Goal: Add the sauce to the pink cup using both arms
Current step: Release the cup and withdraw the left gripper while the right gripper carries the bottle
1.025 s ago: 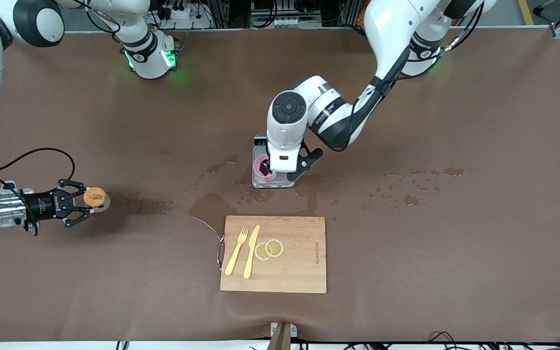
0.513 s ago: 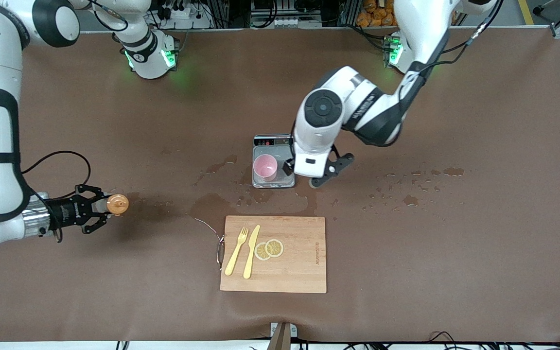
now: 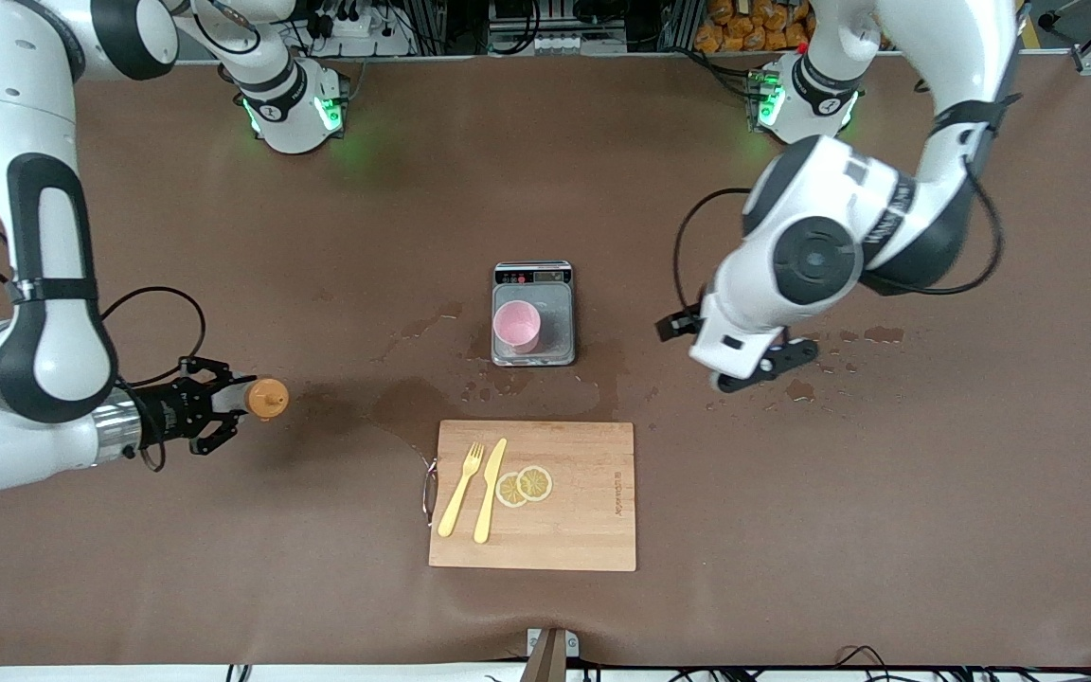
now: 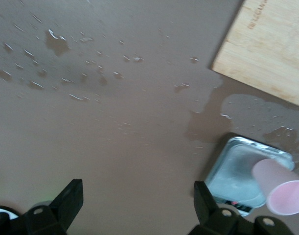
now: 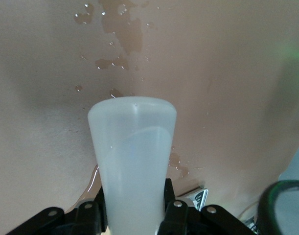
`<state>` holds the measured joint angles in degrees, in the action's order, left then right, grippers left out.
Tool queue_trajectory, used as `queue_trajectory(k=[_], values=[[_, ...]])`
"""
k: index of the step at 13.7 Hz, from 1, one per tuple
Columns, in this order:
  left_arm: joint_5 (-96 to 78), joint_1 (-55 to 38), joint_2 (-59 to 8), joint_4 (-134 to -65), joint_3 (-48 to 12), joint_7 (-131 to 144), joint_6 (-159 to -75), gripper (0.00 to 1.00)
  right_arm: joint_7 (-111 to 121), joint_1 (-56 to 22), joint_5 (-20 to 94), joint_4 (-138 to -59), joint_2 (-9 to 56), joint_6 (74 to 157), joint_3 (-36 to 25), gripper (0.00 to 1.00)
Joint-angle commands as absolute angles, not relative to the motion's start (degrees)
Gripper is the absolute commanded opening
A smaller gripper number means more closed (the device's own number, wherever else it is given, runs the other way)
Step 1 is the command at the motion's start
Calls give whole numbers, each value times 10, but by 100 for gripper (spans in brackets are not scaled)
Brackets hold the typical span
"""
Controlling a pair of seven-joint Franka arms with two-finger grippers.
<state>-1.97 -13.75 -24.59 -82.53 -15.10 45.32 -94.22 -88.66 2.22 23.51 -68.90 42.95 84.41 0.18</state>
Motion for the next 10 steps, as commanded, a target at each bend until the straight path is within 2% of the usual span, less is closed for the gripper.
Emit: queue_trajectory(k=[1,7,9,10], values=[[-32,-118,-217,-842,-149,360,-908,100,-945,-15,206,-695,413,841,-4,44],[-20,-33,-168,-875,-154,160,-893,100,-1068,-89,166,-688,408,838,-3,43],[-17,-30,-151,-878,-137,98,-893,100,-1103,-109,163,-688,403,835,-3,43],[-17,-40,-139,-882,-108,64,-893,100,-1127,-121,154,-688,402,833,-3,43]])
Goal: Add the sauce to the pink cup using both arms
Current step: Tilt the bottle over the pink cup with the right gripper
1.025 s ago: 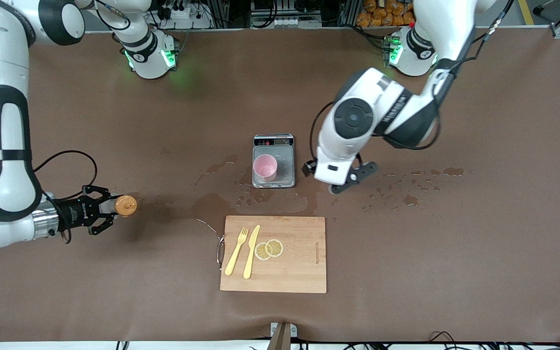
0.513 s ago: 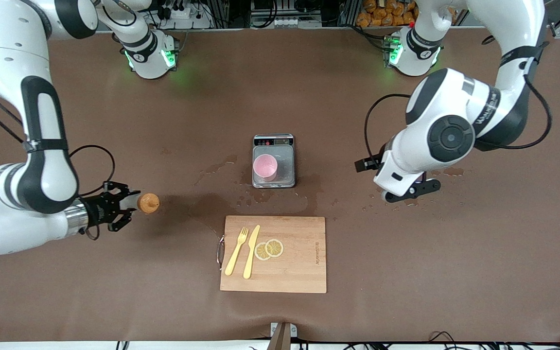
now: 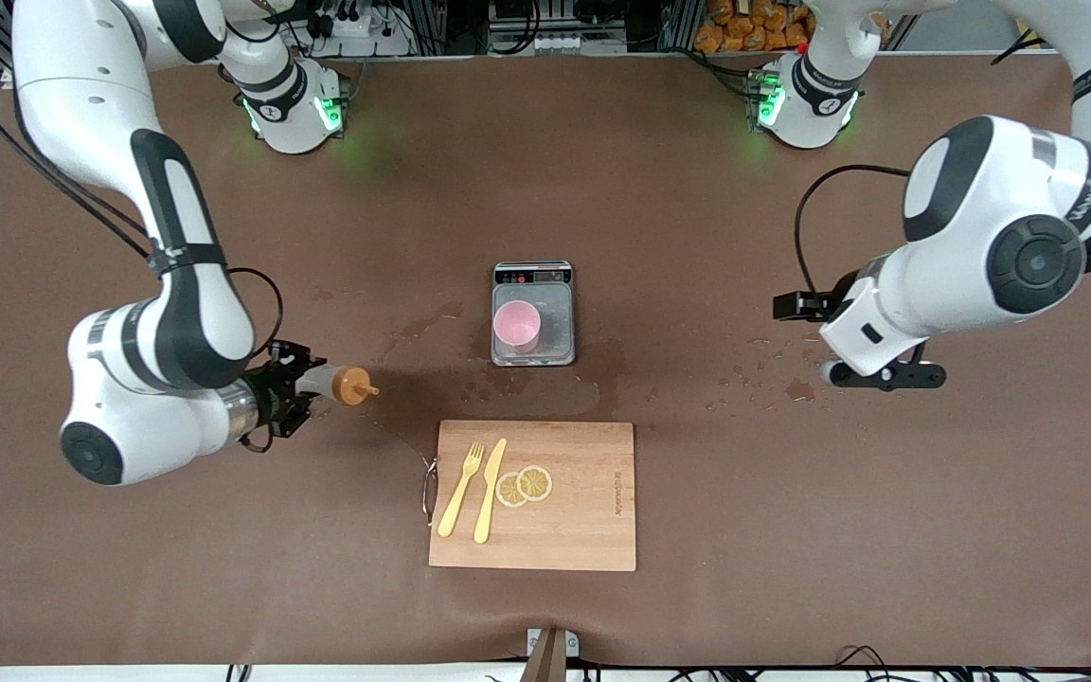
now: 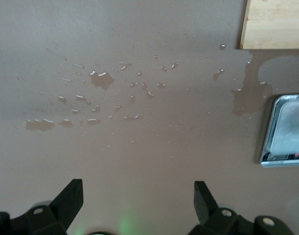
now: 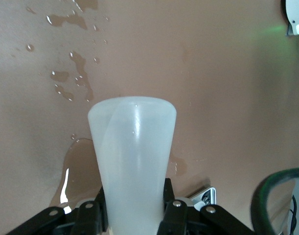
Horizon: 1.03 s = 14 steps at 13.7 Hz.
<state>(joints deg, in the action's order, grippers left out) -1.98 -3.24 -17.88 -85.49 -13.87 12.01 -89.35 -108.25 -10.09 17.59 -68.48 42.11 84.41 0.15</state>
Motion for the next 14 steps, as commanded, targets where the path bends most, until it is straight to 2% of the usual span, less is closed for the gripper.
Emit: queue_trajectory(k=[1,5,14], values=[[-18,-52,-117,-894,-89,36,-892,100,-1151,-137,138,-688,402,832,-1,42],[-18,-77,-59,-909,-30,9,-884,100,-1218,-187,120,-688,402,823,-3,42],[8,-100,0,-904,-6,9,-844,100,-1332,-283,58,-689,405,778,-1,41]])
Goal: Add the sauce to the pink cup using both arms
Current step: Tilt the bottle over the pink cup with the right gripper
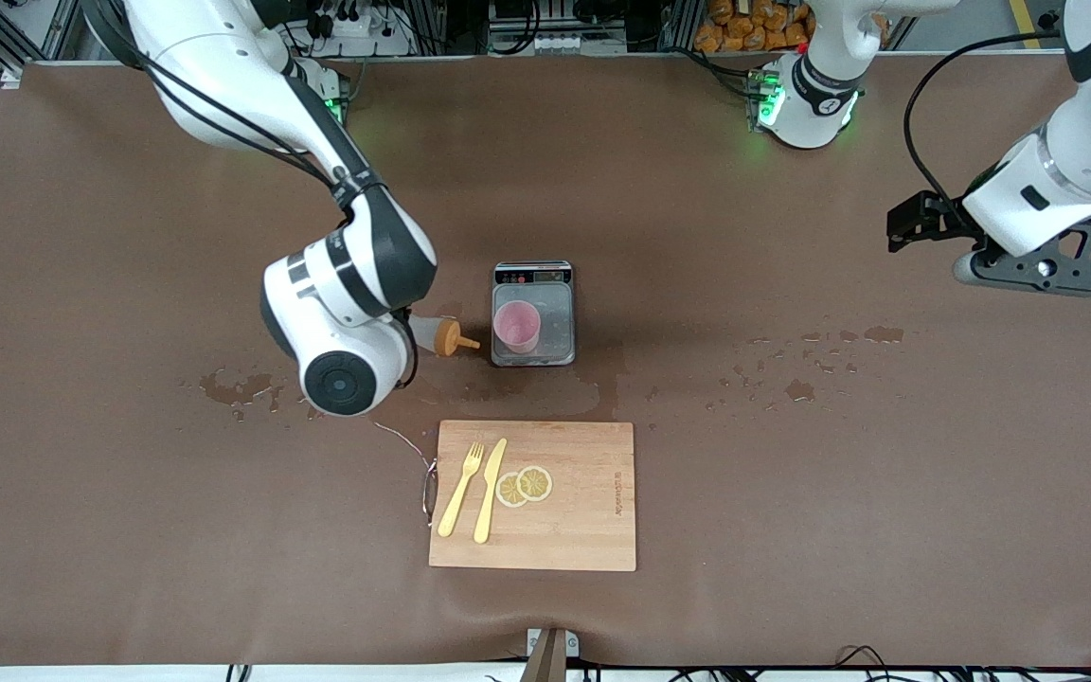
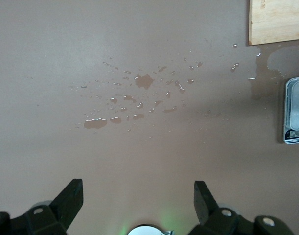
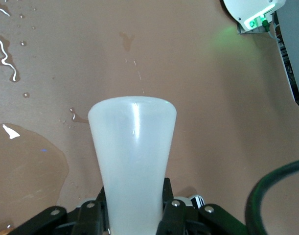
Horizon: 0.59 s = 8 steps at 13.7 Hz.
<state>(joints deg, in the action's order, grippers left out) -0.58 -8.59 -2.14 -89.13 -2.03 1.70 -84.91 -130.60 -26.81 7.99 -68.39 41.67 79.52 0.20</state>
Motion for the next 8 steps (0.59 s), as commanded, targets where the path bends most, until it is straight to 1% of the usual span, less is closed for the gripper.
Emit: queue_trajectory(k=[1,3,5,8], values=[[8,-101,3,-903,-7,9,-844,100,-1340,-292,47,-689,406,770,-1,40],[9,-95,7,-904,-15,3,-843,100,-1354,-307,30,-689,408,754,-1,39],[9,-90,6,-903,-13,-53,-843,100,-1370,-318,15,-689,410,740,-1,39],[10,-89,7,-901,-8,-68,-843,100,-1378,-331,-9,-689,418,720,-2,39]])
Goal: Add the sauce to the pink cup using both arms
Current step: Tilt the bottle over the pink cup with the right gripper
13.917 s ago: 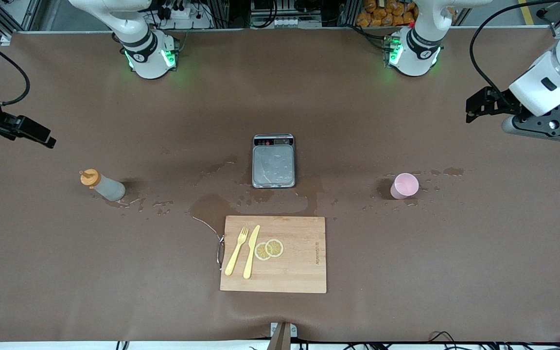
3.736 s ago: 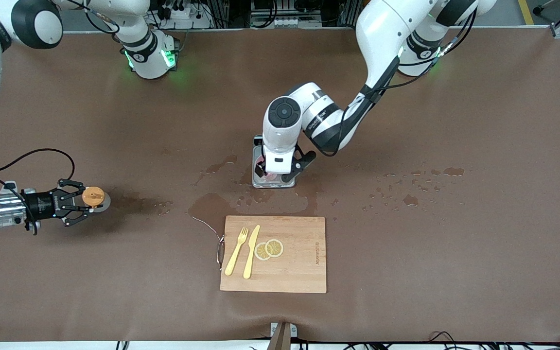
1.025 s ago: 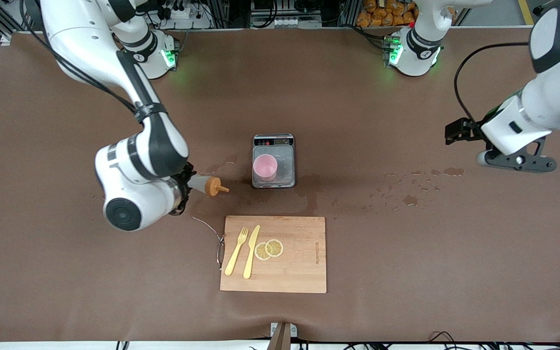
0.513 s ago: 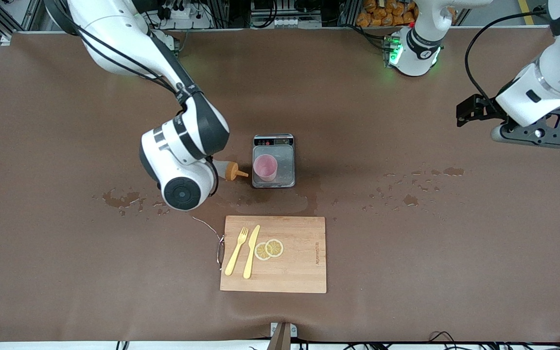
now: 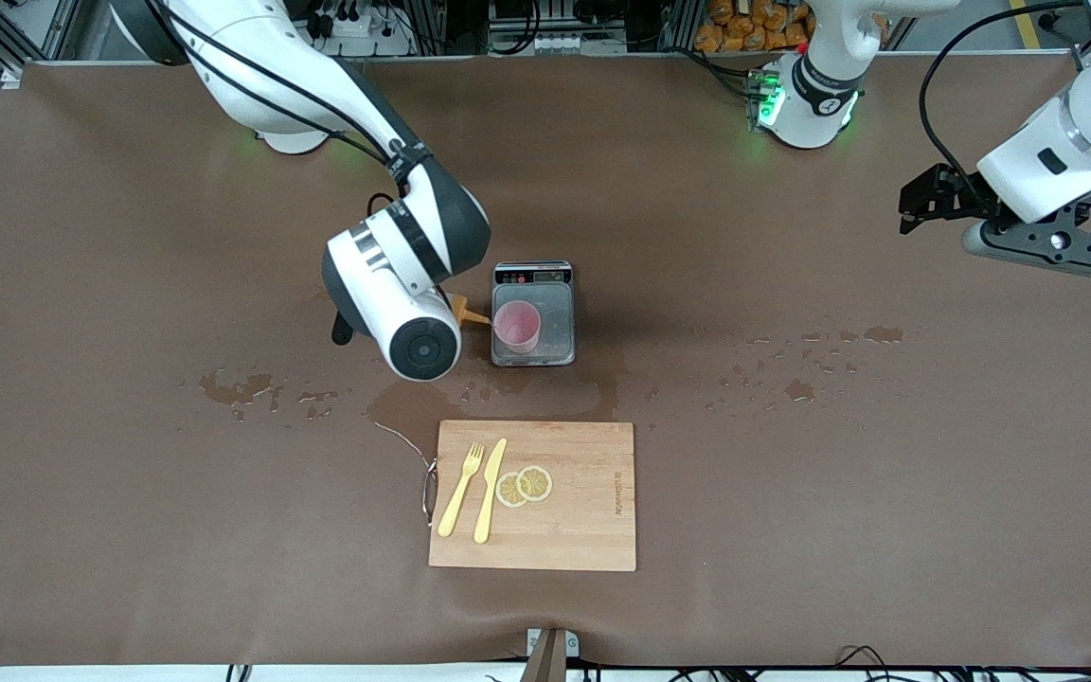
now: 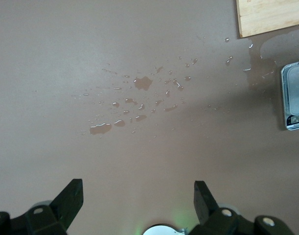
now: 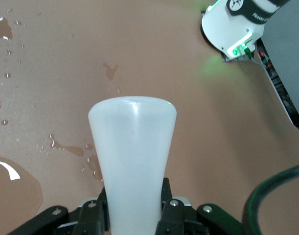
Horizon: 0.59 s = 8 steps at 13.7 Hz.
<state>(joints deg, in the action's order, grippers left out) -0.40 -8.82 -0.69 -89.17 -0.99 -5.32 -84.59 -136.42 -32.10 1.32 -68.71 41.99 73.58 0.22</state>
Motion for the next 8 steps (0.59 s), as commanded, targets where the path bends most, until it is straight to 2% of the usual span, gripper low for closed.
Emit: queue_trajectory(k=[1,2,6,8], values=[[10,-89,6,-901,-8,-68,-844,100,-1379,-335,-11,-687,419,710,-3,39],[10,-89,5,-901,-8,-64,-844,100,-1379,-336,-13,-684,419,702,-3,38],[6,-90,8,-901,-12,-58,-847,100,-1384,-338,-14,-676,424,694,-3,21],[1,-89,9,-901,-12,-57,-852,100,-1384,-338,-14,-675,429,696,-3,21]])
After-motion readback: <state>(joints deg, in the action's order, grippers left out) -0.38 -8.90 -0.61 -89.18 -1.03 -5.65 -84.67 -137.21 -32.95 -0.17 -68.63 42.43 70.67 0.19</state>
